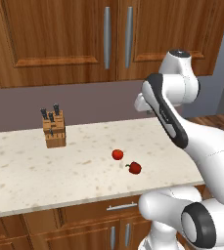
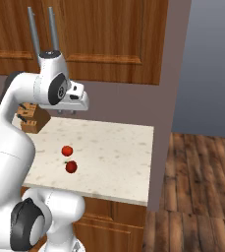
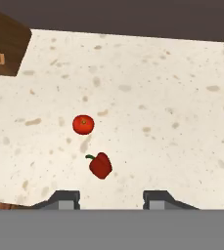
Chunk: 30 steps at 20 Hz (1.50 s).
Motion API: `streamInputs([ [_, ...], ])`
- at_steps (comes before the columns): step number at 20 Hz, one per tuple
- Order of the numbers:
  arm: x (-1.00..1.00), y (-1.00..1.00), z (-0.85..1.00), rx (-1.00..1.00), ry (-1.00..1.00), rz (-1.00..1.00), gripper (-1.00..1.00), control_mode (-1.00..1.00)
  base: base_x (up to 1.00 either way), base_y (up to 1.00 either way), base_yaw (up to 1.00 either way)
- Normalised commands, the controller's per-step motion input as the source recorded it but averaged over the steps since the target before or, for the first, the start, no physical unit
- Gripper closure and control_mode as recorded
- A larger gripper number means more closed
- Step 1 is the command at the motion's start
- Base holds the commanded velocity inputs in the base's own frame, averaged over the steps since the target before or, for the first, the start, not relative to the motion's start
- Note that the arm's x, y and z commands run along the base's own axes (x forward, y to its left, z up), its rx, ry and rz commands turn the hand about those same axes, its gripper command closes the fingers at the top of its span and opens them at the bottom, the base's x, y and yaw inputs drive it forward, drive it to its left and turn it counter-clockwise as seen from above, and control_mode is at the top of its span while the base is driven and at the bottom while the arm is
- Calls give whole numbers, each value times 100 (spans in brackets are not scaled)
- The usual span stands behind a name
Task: Pick the pan from the cabinet and place it on the stove. Then turn on the stove burner for the pan.
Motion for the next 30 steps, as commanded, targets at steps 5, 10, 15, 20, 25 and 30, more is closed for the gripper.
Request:
streamInputs([
  [5,-4,1,0,0,0,0,-100,-100,0,0,0],
  [10,-21,0,1,-1,-12,0,-100,-100,0,0,0],
  [15,-38,-5,9,-2,-22,0,-100,-100,0,0,0],
  [20,-45,-6,29,0,-28,0,-100,-100,0,0,0],
  [25,-33,5,52,0,-34,0,-100,-100,0,0,0],
  [30,-23,12,55,0,-31,-2,-100,-100,0,0,0],
])
